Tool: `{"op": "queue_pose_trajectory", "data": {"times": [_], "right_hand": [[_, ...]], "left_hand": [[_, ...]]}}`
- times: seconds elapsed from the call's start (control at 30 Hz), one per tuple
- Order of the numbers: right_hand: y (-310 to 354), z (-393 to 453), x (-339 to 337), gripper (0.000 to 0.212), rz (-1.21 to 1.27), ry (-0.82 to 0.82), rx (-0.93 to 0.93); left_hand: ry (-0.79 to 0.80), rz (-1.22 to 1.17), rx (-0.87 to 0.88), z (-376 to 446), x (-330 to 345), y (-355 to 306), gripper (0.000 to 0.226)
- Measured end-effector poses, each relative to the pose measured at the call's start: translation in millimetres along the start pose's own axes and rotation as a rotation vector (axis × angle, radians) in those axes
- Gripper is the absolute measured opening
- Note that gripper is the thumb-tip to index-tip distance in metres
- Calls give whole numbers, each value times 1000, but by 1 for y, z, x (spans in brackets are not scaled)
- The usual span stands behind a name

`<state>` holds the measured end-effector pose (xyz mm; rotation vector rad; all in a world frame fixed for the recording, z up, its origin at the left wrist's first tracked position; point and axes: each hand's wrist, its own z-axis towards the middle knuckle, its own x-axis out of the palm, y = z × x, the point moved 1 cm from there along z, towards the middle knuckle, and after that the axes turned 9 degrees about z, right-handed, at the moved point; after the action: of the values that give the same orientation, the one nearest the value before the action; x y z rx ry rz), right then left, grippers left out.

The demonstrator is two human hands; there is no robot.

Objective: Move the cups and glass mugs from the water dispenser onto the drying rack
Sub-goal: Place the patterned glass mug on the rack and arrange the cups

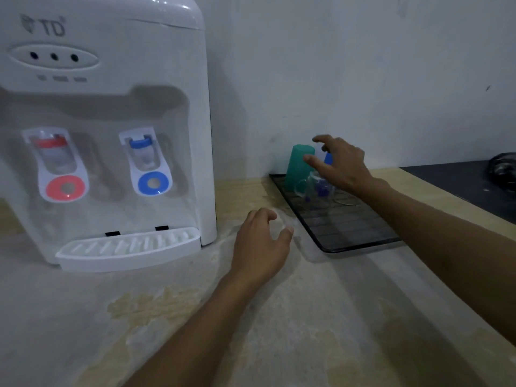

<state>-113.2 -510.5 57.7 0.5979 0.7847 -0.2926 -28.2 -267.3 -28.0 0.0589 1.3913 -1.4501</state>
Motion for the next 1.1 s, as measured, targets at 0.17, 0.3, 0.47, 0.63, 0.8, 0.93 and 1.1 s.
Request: {"op": "queue_pose_trajectory", "data": {"times": [0.17,0.3,0.47,0.63,0.8,0.93,1.1], "right_hand": [[19,55,17,86,-9,292,148],[19,71,41,80,-126,333,168],[13,75,52,77,-87,299,180],[14,71,53,77,-51,300,194],[19,67,54,80,-16,306,211],[20,60,47,85,12,248,235],[-1,64,15,62,-263,-33,323]], "left_hand": [[-8,-22,7,-1,1,4,38],[-17,-48,9,0,1,7,37],[-22,-52,10,4,3,8,36],[-14,-53,3,3,3,7,35],[-20,-48,12,2,1,6,34],[-22,-55,9,2,1,6,33],[-21,-48,-1,2,2,6,33]]}}
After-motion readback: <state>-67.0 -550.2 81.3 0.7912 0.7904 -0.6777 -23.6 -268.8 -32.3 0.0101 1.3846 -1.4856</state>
